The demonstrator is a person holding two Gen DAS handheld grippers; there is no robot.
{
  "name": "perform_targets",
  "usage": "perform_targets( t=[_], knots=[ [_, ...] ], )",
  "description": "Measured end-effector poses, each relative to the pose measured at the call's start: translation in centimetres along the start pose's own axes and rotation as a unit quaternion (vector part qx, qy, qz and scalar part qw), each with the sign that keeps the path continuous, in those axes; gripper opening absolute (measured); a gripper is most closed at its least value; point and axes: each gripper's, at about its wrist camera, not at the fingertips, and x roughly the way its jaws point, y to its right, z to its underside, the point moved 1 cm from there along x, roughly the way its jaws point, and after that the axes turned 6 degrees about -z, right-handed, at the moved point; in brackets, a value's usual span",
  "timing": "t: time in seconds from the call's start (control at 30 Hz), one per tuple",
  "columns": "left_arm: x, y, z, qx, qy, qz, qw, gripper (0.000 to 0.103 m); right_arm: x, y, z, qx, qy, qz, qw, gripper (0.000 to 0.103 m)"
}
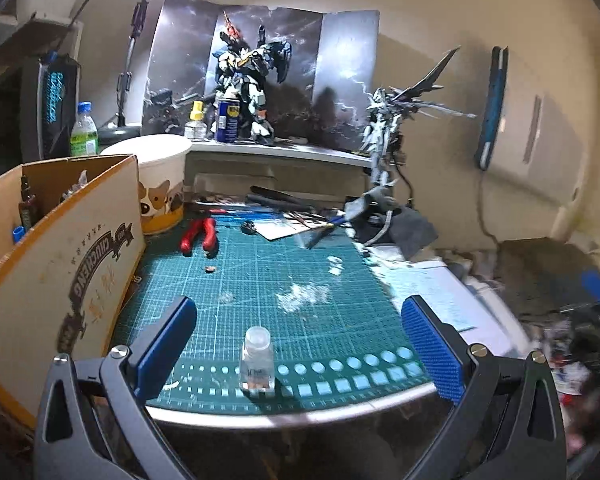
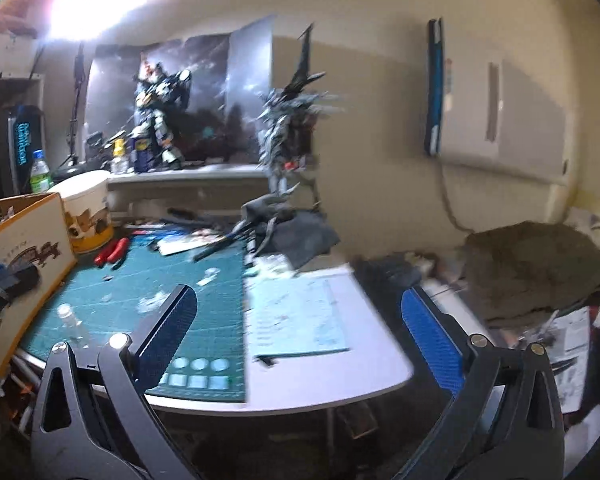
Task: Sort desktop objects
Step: 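Withdraw the right gripper from the standing sanitizer bottle, then move the left gripper to the sanitizer bottle and close on it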
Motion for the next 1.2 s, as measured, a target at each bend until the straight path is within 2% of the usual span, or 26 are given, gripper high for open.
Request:
perform_targets(
  t=[0.13,0.23,0.4,0.53,0.83,0.87,0.93,1.0,1.07,1.2],
  knots=[
    [2.2,0.6,2.9,0.006,0.03,-0.028,0.9992,0.103,-0.6,0.5,1.1,-0.002,0.011,0.011,1.0,0.103],
    [3.3,0.6,5.9,0.009,0.055,-0.039,0.9977,0.103,-0.3,-0.1,3.1,-0.01,-0.002,0.005,1.0,0.103],
    [4.9,0.4,9.4,0.025,0.056,-0.056,0.9965,0.103,0.4,-2.0,7.0,-0.023,-0.042,-0.02,0.999,0.103],
    [4.6,0.4,9.8,0.035,0.094,-0.061,0.9931,0.103,1.1,-3.0,9.0,-0.021,-0.069,-0.037,0.997,0.103],
    [5.2,-0.8,9.4,0.017,0.11,-0.045,0.9927,0.103,1.7,-3.5,9.9,-0.019,-0.08,-0.046,0.996,0.103],
    [5.2,-0.9,9.4,0.017,0.112,-0.044,0.9926,0.098,1.8,-3.5,9.9,-0.018,-0.081,-0.046,0.995,0.103],
    [5.1,-1.0,9.4,0.023,0.114,-0.038,0.9925,0.08,2.0,-3.4,10.0,-0.016,-0.085,-0.045,0.995,0.103],
    [5.3,-0.8,9.4,0.039,0.105,-0.029,0.9933,0.035,2.2,-3.5,10.2,-0.017,-0.088,-0.046,0.995,0.103],
    [5.7,-0.6,9.4,0.05,0.092,-0.034,0.9939,0.033,2.3,-3.5,10.3,-0.018,-0.091,-0.046,0.995,0.103],
    [5.9,-0.9,9.2,0.036,0.086,-0.03,0.9952,0.033,2.4,-3.8,10.4,-0.021,-0.093,-0.05,0.994,0.103]
  ],
)
